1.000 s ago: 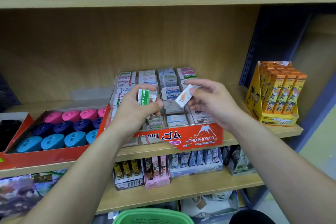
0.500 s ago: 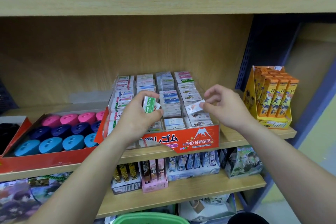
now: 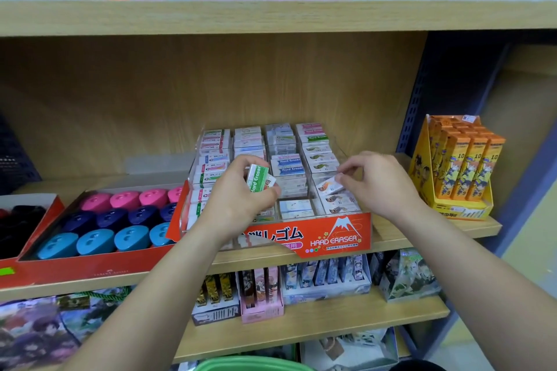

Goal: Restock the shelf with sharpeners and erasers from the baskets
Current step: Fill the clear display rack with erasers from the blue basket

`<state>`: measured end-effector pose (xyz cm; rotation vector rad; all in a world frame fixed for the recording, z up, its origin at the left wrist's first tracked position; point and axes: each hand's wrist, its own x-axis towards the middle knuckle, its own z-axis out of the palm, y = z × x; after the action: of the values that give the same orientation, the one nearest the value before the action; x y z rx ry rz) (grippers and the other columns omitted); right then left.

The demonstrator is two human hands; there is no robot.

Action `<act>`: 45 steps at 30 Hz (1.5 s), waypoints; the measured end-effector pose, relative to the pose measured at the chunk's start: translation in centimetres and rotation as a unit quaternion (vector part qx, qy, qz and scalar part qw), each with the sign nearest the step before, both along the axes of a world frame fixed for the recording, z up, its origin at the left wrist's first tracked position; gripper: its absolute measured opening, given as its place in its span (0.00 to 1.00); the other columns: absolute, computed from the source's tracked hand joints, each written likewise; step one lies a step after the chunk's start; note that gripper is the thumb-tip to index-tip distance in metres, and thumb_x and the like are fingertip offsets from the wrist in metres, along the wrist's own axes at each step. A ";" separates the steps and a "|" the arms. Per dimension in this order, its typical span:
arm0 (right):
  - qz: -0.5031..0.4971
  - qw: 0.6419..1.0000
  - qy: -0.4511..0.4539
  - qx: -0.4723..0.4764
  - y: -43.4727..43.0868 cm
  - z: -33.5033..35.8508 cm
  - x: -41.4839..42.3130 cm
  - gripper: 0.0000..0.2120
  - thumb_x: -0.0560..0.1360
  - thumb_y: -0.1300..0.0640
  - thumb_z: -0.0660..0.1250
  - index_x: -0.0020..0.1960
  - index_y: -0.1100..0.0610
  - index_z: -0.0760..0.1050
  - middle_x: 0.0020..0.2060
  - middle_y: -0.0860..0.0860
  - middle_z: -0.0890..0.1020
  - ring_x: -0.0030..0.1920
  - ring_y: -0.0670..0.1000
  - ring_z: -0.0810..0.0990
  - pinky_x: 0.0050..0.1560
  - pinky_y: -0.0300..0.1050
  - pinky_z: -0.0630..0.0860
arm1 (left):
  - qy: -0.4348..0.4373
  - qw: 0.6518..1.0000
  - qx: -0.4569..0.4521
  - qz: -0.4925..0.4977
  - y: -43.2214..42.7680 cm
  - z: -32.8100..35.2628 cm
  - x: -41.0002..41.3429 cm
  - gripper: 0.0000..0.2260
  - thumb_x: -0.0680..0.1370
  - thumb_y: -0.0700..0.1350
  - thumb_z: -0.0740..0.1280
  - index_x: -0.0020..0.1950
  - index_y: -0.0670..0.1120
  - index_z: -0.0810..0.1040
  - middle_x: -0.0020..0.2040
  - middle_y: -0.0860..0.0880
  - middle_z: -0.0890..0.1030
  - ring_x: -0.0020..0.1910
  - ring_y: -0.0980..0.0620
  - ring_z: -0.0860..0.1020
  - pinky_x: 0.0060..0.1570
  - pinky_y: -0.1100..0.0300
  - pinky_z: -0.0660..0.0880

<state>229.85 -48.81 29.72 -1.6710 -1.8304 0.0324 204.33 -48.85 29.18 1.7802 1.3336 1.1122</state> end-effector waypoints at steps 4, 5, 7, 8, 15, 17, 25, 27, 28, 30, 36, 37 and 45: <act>-0.007 1.000 0.022 0.014 0.1 -0.3 -0.6 0.03 0.73 0.56 0.76 0.45 0.51 0.83 0.43 0.43 0.77 0.43 0.41 0.74 0.40 0.34 0.67 | -0.030 0.999 -0.016 0.003 0.1 0.0 0.1 0.17 0.75 0.49 0.77 0.58 0.58 0.73 0.49 0.48 0.83 0.42 0.48 0.85 0.31 0.59 0.72; -0.014 0.999 0.024 0.027 0.0 -0.2 -0.8 0.03 0.73 0.56 0.76 0.44 0.50 0.83 0.42 0.43 0.77 0.43 0.40 0.75 0.40 0.33 0.67 | -0.028 1.000 -0.014 0.000 0.1 0.1 0.1 0.17 0.75 0.48 0.77 0.58 0.56 0.74 0.48 0.48 0.83 0.39 0.51 0.83 0.31 0.60 0.72; -0.005 0.998 0.036 0.053 -0.4 0.0 -1.6 0.02 0.74 0.55 0.74 0.44 0.49 0.83 0.41 0.41 0.79 0.42 0.40 0.77 0.40 0.32 0.69 | -0.026 1.000 -0.008 -0.007 0.0 0.2 0.2 0.16 0.75 0.46 0.77 0.57 0.55 0.75 0.47 0.50 0.83 0.32 0.58 0.79 0.29 0.64 0.71; 0.021 0.997 0.061 0.054 -0.6 0.2 -2.3 0.02 0.76 0.55 0.73 0.45 0.48 0.83 0.41 0.41 0.80 0.42 0.39 0.78 0.40 0.31 0.70 | -0.025 1.000 -0.003 -0.009 -0.1 0.2 0.2 0.16 0.75 0.45 0.77 0.57 0.55 0.75 0.47 0.52 0.83 0.29 0.61 0.77 0.28 0.67 0.70; 0.205 0.920 0.306 -0.129 -0.7 1.4 -8.3 0.03 0.77 0.58 0.73 0.50 0.54 0.84 0.41 0.51 0.87 0.39 0.42 0.83 0.37 0.36 0.78 | -0.017 0.999 0.020 -0.020 -0.5 0.3 0.1 0.17 0.72 0.47 0.78 0.56 0.56 0.75 0.51 0.59 0.80 0.50 0.63 0.78 0.42 0.67 0.71; 0.212 0.900 0.345 -0.160 -0.5 1.5 -8.4 0.05 0.75 0.61 0.75 0.50 0.56 0.83 0.40 0.53 0.87 0.38 0.45 0.84 0.39 0.40 0.79 | -0.026 0.999 0.019 -0.028 -0.4 0.3 0.0 0.17 0.71 0.48 0.78 0.55 0.56 0.76 0.52 0.58 0.81 0.52 0.61 0.78 0.44 0.64 0.72; 0.215 0.872 0.408 -0.163 -0.6 0.7 -8.0 0.06 0.79 0.65 0.68 0.53 0.57 0.82 0.48 0.58 0.85 0.43 0.50 0.84 0.47 0.44 0.82 | -0.054 0.998 0.015 -0.032 -0.2 0.1 -0.1 0.19 0.72 0.46 0.79 0.57 0.56 0.76 0.51 0.56 0.81 0.43 0.57 0.79 0.35 0.66 0.71; 0.205 0.859 0.444 -0.151 -0.7 0.8 -7.9 0.06 0.81 0.65 0.65 0.54 0.58 0.79 0.51 0.60 0.83 0.48 0.54 0.85 0.50 0.49 0.83 | -0.067 0.997 0.009 -0.034 -0.2 0.1 -0.2 0.18 0.72 0.45 0.79 0.58 0.55 0.76 0.48 0.52 0.82 0.37 0.56 0.78 0.32 0.65 0.72; 0.196 0.848 0.472 -0.140 -0.9 1.0 -7.7 0.06 0.82 0.65 0.63 0.54 0.59 0.78 0.51 0.59 0.82 0.47 0.54 0.86 0.51 0.50 0.84 | -0.078 0.996 0.003 -0.035 -0.2 0.1 -0.3 0.17 0.73 0.45 0.78 0.58 0.54 0.76 0.46 0.50 0.83 0.35 0.56 0.79 0.30 0.65 0.73; 0.178 0.829 0.518 -0.112 -1.3 1.7 -6.8 0.07 0.83 0.65 0.60 0.53 0.58 0.76 0.50 0.57 0.81 0.46 0.52 0.86 0.49 0.51 0.84 | -0.098 0.994 -0.015 -0.040 -0.3 0.2 -0.4 0.15 0.76 0.44 0.76 0.58 0.53 0.76 0.41 0.49 0.82 0.31 0.57 0.79 0.29 0.64 0.74; 0.102 0.941 0.319 -0.057 -2.0 2.5 -1.6 0.11 0.76 0.56 0.73 0.56 0.48 0.78 0.47 0.51 0.86 0.48 0.52 0.86 0.51 0.55 0.82 | -0.038 0.999 0.016 -0.032 -0.2 0.2 0.0 0.13 0.75 0.51 0.76 0.54 0.61 0.76 0.67 0.58 0.76 0.52 0.43 0.82 0.44 0.54 0.76; 0.099 0.951 0.286 -0.056 -2.1 2.5 -1.0 0.13 0.73 0.56 0.76 0.56 0.48 0.78 0.45 0.50 0.87 0.45 0.51 0.87 0.51 0.53 0.81 | -0.034 0.999 0.019 -0.036 -0.3 0.3 0.1 0.12 0.75 0.51 0.76 0.53 0.61 0.76 0.64 0.61 0.76 0.56 0.41 0.81 0.45 0.54 0.75; 0.122 0.983 0.085 -0.111 -1.6 0.8 -0.4 0.07 0.71 0.55 0.79 0.45 0.47 0.82 0.40 0.43 0.86 0.42 0.38 0.83 0.41 0.30 0.76 | 0.001 0.999 -0.013 -0.042 0.0 -0.1 0.4 0.08 0.82 0.45 0.64 0.54 0.59 0.78 0.24 0.55 0.73 0.28 0.50 0.64 0.30 0.58 0.62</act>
<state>229.46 -50.37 30.53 -1.5242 -1.9438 0.4874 204.75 -48.88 29.10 1.8019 1.2567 1.0431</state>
